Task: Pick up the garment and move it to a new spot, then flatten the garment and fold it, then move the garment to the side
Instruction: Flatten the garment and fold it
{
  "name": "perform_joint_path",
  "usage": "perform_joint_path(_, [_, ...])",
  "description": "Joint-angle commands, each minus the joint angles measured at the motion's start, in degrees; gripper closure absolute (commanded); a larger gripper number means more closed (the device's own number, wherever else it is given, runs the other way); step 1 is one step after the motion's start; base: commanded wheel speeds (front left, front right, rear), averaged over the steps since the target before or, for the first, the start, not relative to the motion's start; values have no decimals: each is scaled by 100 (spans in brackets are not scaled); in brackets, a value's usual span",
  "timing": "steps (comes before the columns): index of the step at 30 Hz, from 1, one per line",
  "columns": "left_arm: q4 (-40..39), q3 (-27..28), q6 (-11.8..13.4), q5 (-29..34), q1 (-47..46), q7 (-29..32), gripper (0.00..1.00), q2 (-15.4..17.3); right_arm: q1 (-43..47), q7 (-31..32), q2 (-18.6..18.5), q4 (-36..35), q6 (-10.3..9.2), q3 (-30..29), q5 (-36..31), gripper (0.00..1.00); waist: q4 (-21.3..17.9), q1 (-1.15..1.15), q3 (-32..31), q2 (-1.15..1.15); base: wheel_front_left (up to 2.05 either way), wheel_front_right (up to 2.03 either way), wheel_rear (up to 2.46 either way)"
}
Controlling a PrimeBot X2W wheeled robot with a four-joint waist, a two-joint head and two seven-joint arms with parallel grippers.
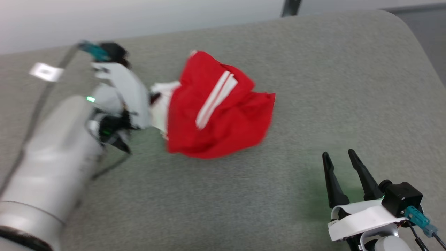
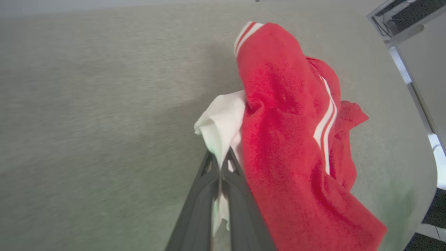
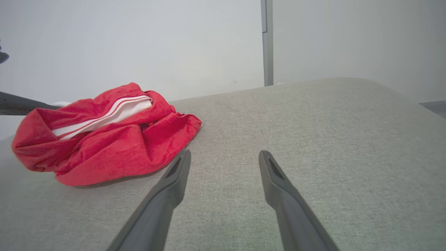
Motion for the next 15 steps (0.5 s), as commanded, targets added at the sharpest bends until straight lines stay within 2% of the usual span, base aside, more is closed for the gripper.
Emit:
perform_joint_path(1, [-8, 103, -16, -80, -103, -99, 100, 154, 80, -27, 10, 11, -8, 23, -48, 0, 297, 0, -216, 0, 0, 0, 0])
perform_joint_path(8, [111, 423, 12, -273, -79, -459, 100, 679, 112, -27, 9, 15, -8, 24, -99, 0, 539, 0, -330, 0, 0, 0, 0])
perform_joint_path(15, [637, 248, 145, -138, 396, -506, 100, 757, 71, -27, 9, 9, -8, 41, -135, 0, 461, 0, -232, 0, 0, 0, 0])
